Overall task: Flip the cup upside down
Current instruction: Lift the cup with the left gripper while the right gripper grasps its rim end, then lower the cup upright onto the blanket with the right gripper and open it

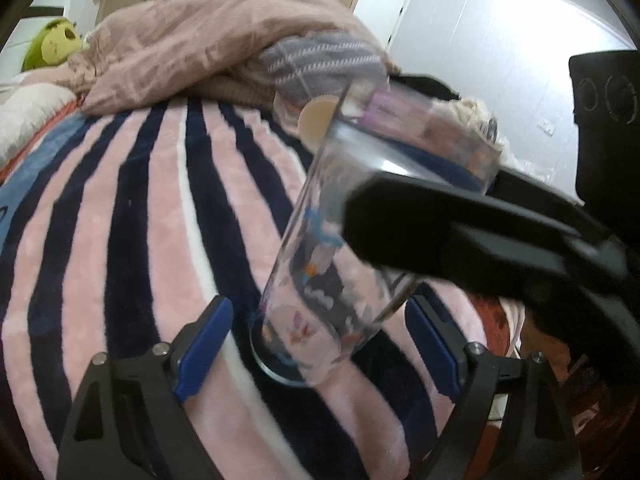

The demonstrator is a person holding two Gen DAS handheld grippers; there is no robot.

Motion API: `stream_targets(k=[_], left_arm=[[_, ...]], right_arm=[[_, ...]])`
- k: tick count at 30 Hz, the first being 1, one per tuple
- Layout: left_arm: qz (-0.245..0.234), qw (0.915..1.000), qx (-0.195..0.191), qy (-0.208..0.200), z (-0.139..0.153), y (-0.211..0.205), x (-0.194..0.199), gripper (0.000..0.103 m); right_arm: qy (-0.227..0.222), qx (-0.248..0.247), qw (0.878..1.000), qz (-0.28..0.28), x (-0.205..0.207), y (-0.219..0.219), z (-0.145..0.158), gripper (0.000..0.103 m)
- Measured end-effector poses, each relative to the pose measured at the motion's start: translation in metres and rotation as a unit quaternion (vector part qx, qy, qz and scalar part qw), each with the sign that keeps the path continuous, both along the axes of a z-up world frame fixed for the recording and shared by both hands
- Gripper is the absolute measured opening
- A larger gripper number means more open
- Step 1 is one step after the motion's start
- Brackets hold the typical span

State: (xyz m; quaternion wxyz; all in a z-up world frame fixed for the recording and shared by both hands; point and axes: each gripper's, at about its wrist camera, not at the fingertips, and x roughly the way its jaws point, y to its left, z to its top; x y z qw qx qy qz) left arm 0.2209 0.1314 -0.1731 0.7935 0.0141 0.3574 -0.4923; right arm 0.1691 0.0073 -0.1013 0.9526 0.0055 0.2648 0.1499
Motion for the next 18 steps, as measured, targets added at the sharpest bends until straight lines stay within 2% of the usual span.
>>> stream_targets(k=[1,3,9,12,13,15,16,18], left_arm=[[-0.004,0.9999,-0.013,-0.002,0.003,0.001,0.000,0.065],[-0.007,0.9999,-0.013,-0.008,0.006,-0.001,0.002,0.065],[-0.003,0.9995,-0.024,-0.020,0.007,-0.006,0.005,0.064],[-0.005,0.9997,-0.019,-0.016,0.004,-0.007,0.006,0.064],[-0.005,0.9997,-0.018,-0.015,0.004,-0.007,0.005,0.065],[-0.002,0.9999,-0.012,-0.012,0.004,-0.007,0.005,0.074],[0.000,0.9999,-0.009,-0.010,0.004,-0.007,0.006,0.082],[0.000,0.9999,-0.012,-0.006,0.004,-0.006,0.007,0.084]], right_arm=[[-0.006,-0.005,1.000,-0.006,0.000,0.000,0.001,0.057],[-0.008,-0.025,1.000,-0.003,0.000,0.005,0.004,0.054],[-0.031,-0.074,0.997,-0.002,-0.004,0.016,0.008,0.054],[-0.028,-0.076,0.997,-0.004,-0.004,0.016,0.003,0.054],[-0.029,-0.074,0.997,-0.003,-0.004,0.016,0.002,0.054],[-0.030,-0.075,0.997,-0.003,-0.005,0.016,0.003,0.054],[-0.028,-0.075,0.997,-0.004,-0.005,0.016,0.003,0.054],[-0.024,-0.080,0.996,-0.013,-0.002,0.015,0.004,0.062]])
